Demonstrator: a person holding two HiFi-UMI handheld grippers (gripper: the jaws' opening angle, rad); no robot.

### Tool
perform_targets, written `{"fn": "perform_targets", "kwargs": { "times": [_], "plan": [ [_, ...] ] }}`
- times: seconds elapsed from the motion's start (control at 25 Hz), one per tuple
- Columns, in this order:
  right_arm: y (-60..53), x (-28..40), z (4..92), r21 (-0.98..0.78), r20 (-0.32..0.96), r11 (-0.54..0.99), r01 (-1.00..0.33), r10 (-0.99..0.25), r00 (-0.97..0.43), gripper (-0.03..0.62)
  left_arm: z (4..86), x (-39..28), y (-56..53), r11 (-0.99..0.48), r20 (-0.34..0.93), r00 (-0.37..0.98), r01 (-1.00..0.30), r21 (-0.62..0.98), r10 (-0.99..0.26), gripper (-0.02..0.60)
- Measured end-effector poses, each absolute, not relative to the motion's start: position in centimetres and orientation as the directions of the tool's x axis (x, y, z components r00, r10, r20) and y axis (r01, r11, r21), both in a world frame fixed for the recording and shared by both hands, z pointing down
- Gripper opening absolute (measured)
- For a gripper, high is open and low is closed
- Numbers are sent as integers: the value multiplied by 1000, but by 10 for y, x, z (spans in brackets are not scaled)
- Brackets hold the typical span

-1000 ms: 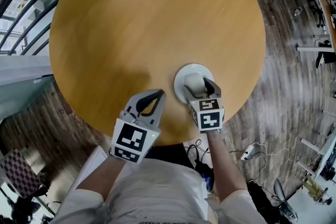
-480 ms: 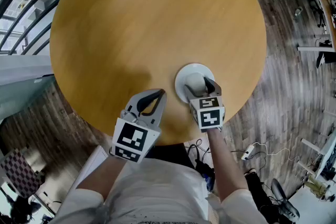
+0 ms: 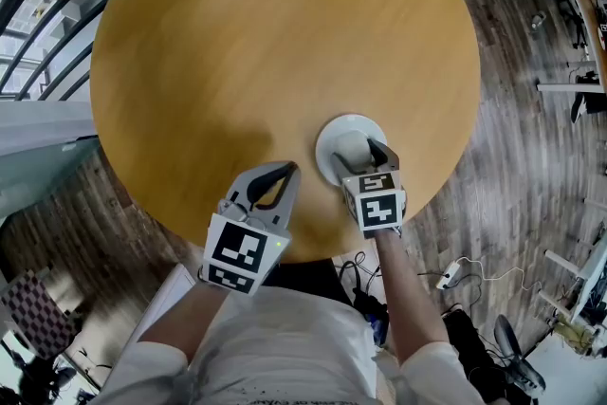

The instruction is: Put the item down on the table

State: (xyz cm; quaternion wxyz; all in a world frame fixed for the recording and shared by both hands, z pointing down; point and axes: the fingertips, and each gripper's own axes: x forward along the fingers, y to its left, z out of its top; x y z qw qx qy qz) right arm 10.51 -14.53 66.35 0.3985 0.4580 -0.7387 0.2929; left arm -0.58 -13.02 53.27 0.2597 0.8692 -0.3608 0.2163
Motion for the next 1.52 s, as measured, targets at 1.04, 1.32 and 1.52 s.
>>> {"fn": "perform_targets", "kwargs": {
  "times": [1.04,1.32,1.52],
  "plan": [
    [-149,103,613,-99,784,402,-910,-532,-320,316,515,-9,-114,-630,551,651,-730,265,-523,23],
    [-129,98,567,-138,727,385,-913,-587,-357,314,492,-12,-102,-649,534,655,-723,236,-535,24],
    [-109,107,539,-80,690,330,-941,-663,-291,139,479,-9,-83,-658,526,671,-710,253,-522,24]
  ]
}}
